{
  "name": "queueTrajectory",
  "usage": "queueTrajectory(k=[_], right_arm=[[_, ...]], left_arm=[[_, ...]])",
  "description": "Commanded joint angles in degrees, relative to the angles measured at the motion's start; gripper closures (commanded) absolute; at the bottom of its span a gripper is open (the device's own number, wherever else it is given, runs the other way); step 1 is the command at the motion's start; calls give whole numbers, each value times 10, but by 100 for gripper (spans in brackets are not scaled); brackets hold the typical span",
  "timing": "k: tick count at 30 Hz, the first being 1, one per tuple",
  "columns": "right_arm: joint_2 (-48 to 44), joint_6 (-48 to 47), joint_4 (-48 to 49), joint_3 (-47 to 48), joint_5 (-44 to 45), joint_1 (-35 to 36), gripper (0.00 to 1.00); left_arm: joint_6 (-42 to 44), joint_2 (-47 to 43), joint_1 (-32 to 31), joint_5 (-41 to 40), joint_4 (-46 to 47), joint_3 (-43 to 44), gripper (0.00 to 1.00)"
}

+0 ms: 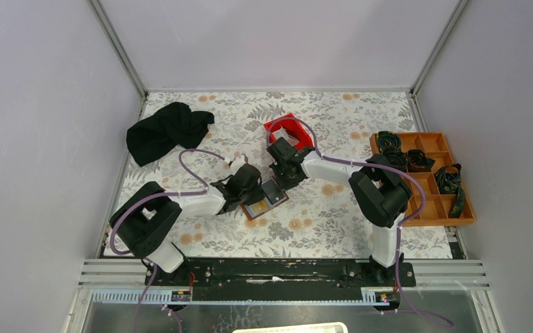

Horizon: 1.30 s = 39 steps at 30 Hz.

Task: Put the credit cards into the card holder
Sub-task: Insert the credit card into the card holder.

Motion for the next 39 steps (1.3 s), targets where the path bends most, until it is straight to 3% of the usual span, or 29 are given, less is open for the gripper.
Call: queueTrajectory(k=[1,10,14,18,22,27,39], right_arm=[[27,5,-41,-18,-5,15,100],[20,5,-45,-19,3,15,100],[7,6,-48,-17,19,16,100],[-17,9,-48,-16,32,16,88],[-36,10,-49,-17,40,16,75],[-62,14,-43,-26,39,15,62],[-155,51,34,-91,-17,15,50]], left_arm=[[13,19,-6,-19,-14,15,95],[12,19,-9,-19,-21,27,93],[13,-14,-9,-47,-62,38,84],[9,-71,-9,-89,-102,44,66],[3,-126,-9,-121,-151,51,57],[-19,-182,-9,-144,-211,47,55],[-89,-274,-9,-124,-276,-43,52]])
